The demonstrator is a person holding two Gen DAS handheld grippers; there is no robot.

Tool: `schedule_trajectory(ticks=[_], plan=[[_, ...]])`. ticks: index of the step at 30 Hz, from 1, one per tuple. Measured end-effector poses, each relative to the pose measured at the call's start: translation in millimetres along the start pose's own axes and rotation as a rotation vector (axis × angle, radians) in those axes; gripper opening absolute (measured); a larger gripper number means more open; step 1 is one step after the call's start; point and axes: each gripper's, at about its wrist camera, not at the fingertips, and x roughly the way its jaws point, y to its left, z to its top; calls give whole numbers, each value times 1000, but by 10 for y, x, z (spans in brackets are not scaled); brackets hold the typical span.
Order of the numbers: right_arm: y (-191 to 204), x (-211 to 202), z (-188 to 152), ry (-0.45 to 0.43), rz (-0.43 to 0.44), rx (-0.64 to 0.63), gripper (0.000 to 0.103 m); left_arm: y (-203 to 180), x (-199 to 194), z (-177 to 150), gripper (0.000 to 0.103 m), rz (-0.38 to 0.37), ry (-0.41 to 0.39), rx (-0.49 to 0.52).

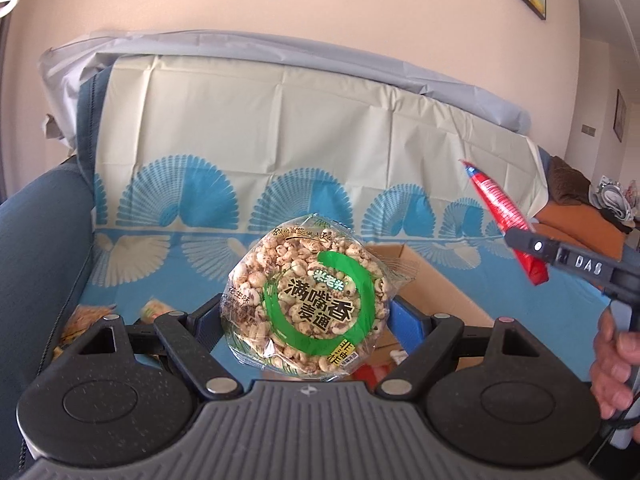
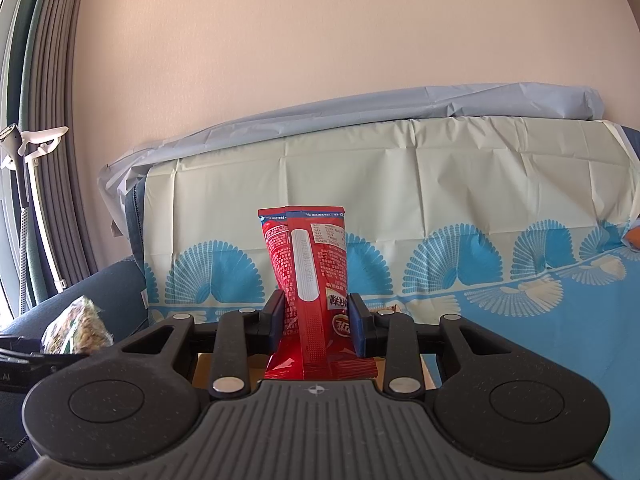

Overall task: Organize snacks
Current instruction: 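Open the right gripper over the box while the left gripper releases the peanut pack into it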

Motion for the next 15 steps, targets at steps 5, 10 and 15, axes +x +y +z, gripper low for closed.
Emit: schedule_trajectory(ticks=[5,10,15], plan=[[-9,-5,5,0,-2,2,35,-166,110,147,87,-22,-12,0],[-38,-14,15,0,-7,4,35,-327,208,250,87,-44,-22,12],[-45,-26,13,0,-13,12,35,-441,269,298,87,-59,-23,19]])
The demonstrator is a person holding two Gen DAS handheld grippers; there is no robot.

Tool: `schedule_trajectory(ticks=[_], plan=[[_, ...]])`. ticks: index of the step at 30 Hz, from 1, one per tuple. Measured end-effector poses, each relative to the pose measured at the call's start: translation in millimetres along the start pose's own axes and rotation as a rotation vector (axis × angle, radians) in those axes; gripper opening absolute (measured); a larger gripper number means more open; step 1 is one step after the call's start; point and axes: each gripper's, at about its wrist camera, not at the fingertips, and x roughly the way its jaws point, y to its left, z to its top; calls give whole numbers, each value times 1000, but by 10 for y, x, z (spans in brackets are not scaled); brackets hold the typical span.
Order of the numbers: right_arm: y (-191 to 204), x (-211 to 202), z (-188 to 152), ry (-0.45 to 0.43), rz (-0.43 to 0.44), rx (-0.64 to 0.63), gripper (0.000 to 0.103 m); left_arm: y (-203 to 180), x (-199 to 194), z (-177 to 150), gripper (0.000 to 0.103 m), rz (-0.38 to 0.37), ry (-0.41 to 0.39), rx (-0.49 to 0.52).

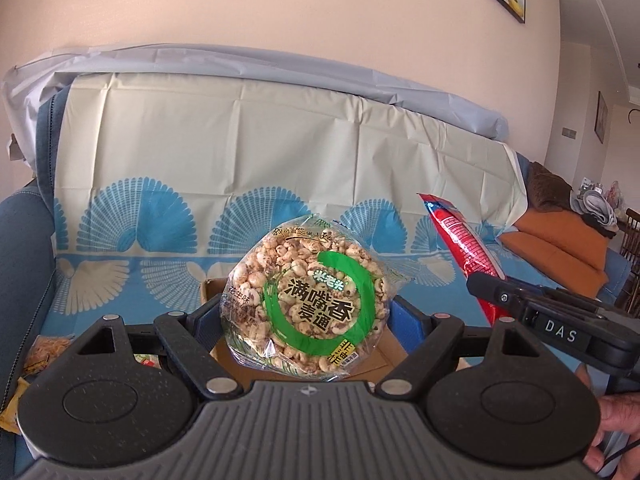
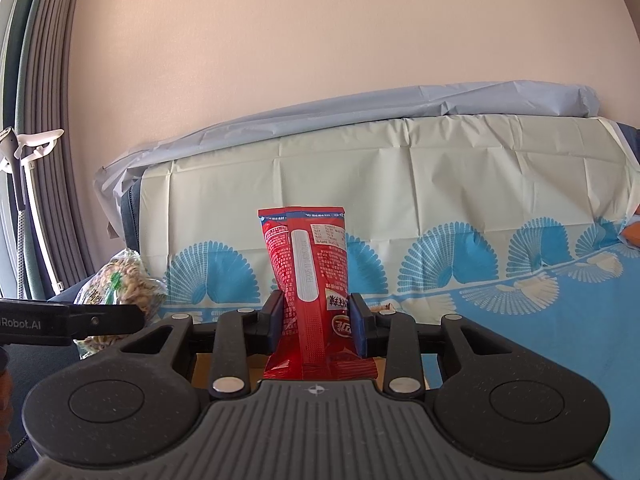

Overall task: Organize snacks
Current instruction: 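Open the right gripper over the box while the left gripper releases the peanut pack into it, then move the left gripper to the yellow wrapped bar and grasp it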

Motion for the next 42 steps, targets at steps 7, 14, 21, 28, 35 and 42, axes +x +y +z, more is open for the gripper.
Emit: schedule_trajectory(ticks=[7,14,21,28,35,42], plan=[[-8,1,1,-1,0,0,35,-73,65,62,87,-15,-5,2],[-10,0,3,-1,0,0,36,-115,116,90,88,-20,2,-3],[-13,-1,5,-1,0,0,35,-150,143,108,88,-32,4,-2],[-10,-1,-2,3,-8,4,37,-162,163,114,95,-43,12,-8],[-6,3,9,6,-24,11,58,-169,155,72,101,-38,24,-20],[3,20,10,14,-41,6,64,-49,72,-91,98,-9,31,-43]])
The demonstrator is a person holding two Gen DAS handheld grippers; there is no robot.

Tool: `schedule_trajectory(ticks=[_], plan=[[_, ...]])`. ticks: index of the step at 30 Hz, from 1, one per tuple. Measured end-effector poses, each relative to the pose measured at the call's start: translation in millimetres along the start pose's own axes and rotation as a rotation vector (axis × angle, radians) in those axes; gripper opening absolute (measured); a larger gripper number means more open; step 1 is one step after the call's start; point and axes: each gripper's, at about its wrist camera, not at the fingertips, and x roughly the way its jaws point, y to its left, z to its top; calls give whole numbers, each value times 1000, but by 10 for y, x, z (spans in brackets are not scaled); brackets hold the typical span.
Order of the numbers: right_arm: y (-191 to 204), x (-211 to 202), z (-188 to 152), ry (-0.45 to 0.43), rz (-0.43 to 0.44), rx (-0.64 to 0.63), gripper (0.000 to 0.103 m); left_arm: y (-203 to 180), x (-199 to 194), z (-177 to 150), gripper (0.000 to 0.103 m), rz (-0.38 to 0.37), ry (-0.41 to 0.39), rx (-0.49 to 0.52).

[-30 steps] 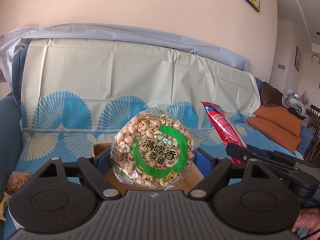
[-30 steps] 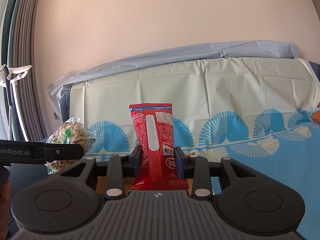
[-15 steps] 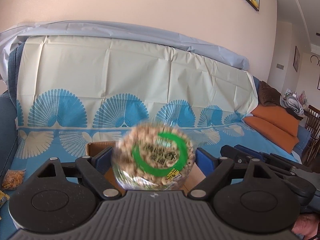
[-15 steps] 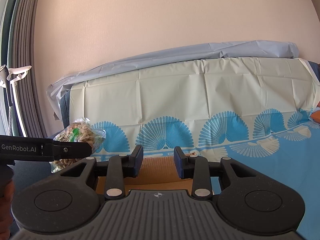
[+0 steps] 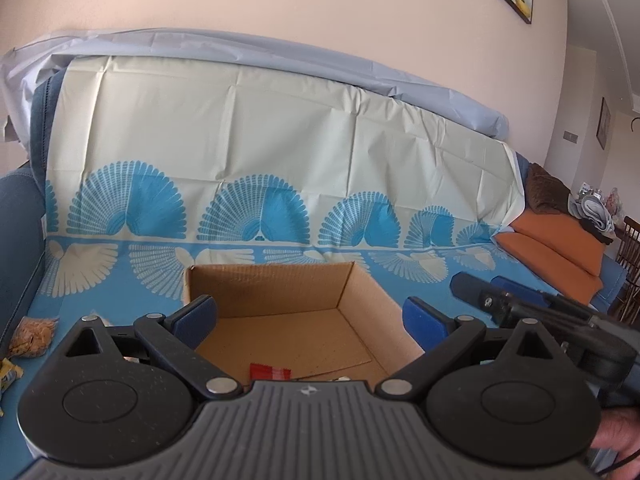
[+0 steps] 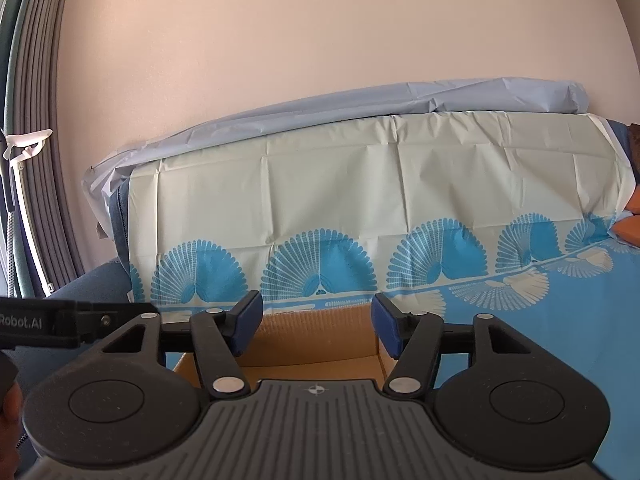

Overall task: Organize snacks
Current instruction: 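Move the left gripper to the yellow wrapped bar and grasp it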

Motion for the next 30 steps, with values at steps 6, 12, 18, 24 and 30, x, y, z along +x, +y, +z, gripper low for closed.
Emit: schedule_trajectory(ticks=[6,12,18,24,30], plan=[[49,39,-3,16,-16,-15,65,321,-148,-218,57,4,13,-14],[165,104,-24,41,-29,-53,65,910,-338,-455,39,81,16,-30],[326,166,-64,58,-39,-115,65,1679,-388,-700,40,252,50,72],[446,231,-87,77,-46,-147,65,2252,-232,-1047,40,416,129,85],[515,265,-101,85,-47,-160,65,2368,-84,-1065,41,479,193,53]])
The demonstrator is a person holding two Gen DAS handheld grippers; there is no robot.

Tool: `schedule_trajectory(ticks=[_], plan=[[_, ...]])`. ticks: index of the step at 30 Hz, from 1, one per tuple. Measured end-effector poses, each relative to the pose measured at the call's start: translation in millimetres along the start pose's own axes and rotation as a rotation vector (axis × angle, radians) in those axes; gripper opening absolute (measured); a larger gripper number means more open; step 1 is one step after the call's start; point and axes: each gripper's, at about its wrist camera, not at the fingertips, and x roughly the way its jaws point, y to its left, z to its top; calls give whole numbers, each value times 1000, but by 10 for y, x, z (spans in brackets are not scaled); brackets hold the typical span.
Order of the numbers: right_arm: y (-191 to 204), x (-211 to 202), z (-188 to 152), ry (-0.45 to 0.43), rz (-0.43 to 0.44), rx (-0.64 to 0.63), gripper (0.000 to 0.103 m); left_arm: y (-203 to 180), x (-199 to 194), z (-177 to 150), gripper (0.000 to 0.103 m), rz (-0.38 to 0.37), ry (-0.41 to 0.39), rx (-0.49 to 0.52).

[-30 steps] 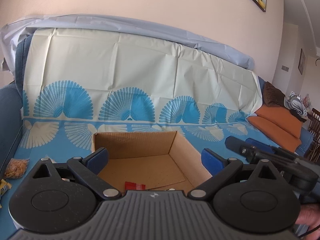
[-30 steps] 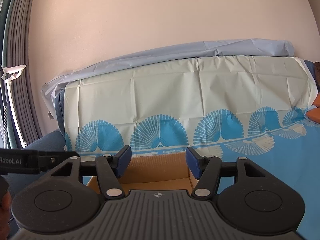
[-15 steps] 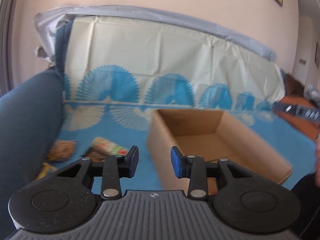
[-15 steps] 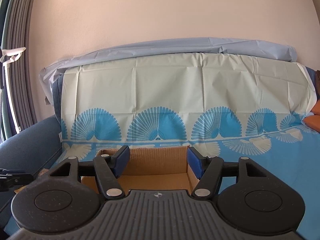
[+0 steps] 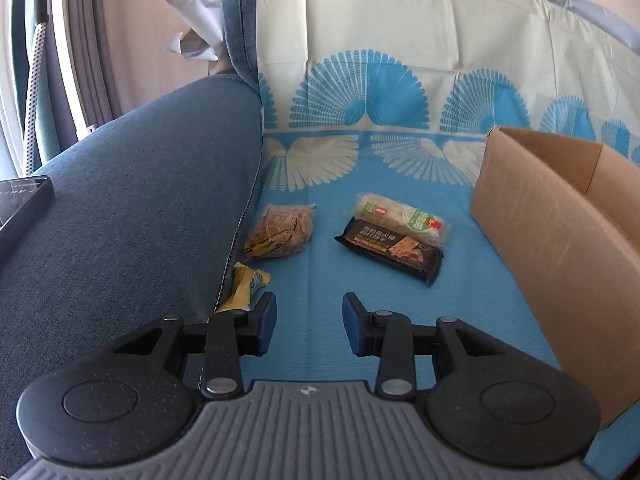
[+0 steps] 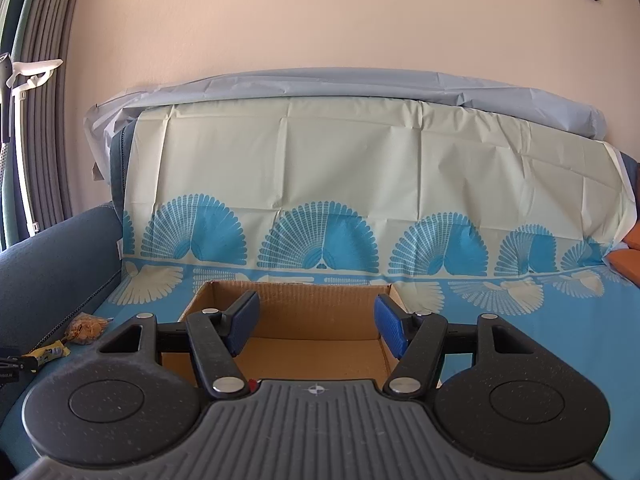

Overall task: Organize snacks
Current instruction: 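Move the left gripper to the yellow wrapped bar and grasp it, then grasp the dark biscuit pack with the right gripper while the left holds the yellow bar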

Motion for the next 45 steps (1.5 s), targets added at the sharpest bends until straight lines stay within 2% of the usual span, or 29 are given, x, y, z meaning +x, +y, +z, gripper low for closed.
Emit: schedule_trajectory(ticks=[8,14,17,22,26,27,28,30,37,42,45], plan=[[32,40,3,14,2,-6,65,-77,307,40,42,175,58,39],[25,40,-2,19,6,-7,66,-192,550,19,43,308,91,130],[16,41,0,20,8,-7,66,-233,674,6,44,348,122,165],[14,46,2,24,10,-12,67,-254,811,-26,43,373,169,194],[-3,60,-1,28,6,-8,68,-226,853,-35,32,371,195,188],[2,64,2,29,5,-6,68,-204,865,-30,22,368,204,176],[6,67,2,29,5,-6,68,-173,873,-26,17,363,213,158],[13,74,3,29,6,-10,69,-117,862,-14,14,346,217,124],[132,105,-13,33,6,-40,69,-68,640,13,12,267,128,74],[228,140,-16,38,5,-58,69,26,379,27,12,135,92,-3],[289,179,-16,43,6,-65,67,114,227,10,12,57,121,-83]])
